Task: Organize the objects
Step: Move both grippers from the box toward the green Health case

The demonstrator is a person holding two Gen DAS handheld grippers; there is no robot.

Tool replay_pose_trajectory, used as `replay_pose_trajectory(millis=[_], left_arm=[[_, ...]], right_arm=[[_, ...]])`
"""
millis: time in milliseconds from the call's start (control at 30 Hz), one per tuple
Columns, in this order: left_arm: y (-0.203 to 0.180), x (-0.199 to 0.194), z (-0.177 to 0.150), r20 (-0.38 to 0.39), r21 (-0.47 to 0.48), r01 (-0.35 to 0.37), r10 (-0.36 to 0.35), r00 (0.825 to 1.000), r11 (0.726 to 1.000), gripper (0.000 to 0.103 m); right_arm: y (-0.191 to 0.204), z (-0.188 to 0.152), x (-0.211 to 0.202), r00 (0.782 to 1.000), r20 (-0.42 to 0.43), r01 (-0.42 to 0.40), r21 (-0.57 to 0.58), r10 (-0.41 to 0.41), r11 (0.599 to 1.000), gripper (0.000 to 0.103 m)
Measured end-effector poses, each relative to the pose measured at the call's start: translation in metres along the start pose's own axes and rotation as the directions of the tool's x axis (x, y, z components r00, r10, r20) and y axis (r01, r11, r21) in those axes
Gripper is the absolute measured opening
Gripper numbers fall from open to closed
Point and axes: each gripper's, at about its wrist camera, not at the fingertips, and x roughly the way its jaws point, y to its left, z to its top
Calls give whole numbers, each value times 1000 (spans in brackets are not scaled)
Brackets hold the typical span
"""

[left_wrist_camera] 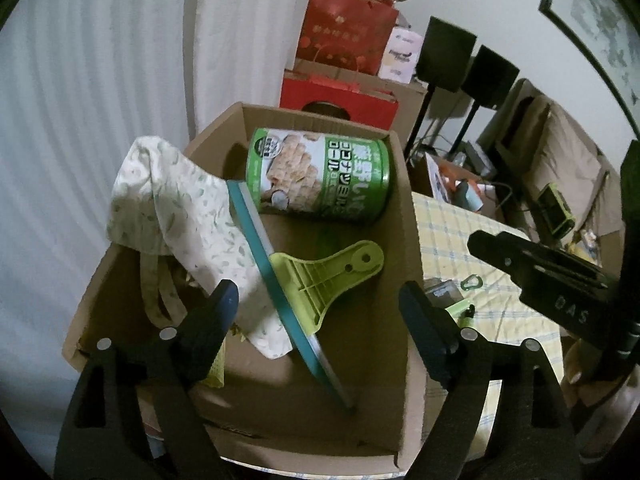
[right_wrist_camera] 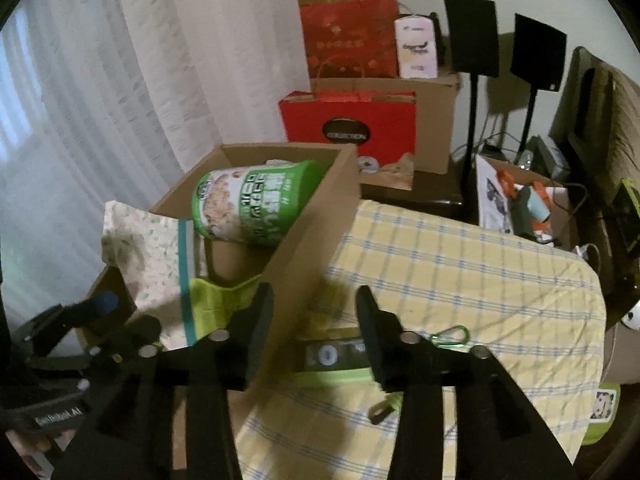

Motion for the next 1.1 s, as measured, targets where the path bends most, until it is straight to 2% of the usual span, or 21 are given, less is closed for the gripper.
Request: replay_pose_trajectory(millis=[133,200,267,733,933,1100], left_arm=[[-7,-1,2,2,24,0,0,1000,1000,82],[-12,-3,2,8,32,5,-5,1000,999,91],[-15,-5,2,17,34,16,-16,1000,999,96],[-47,-12,-1,29,107,25,-29,999,994,101],[-68,-14,-5,25,154,50,-55,998,987,103],[-88,-9,-10,8,198,79,-82,997,977,103]], right_arm=[[-5,-6,-8,999,14,31,-8,-31,999,61],[-9,-9,-12,999,21,43,-13,-43,999,67],[-12,-12,-16,998,27,52,-16,-52,999,76],[-48,-34,-39,990,27,140,-13,-140,990,101],[-75,-44,-54,990,33,140,35,-141,990,102],[-96,-54,-64,983,31,178,61,-180,982,102]])
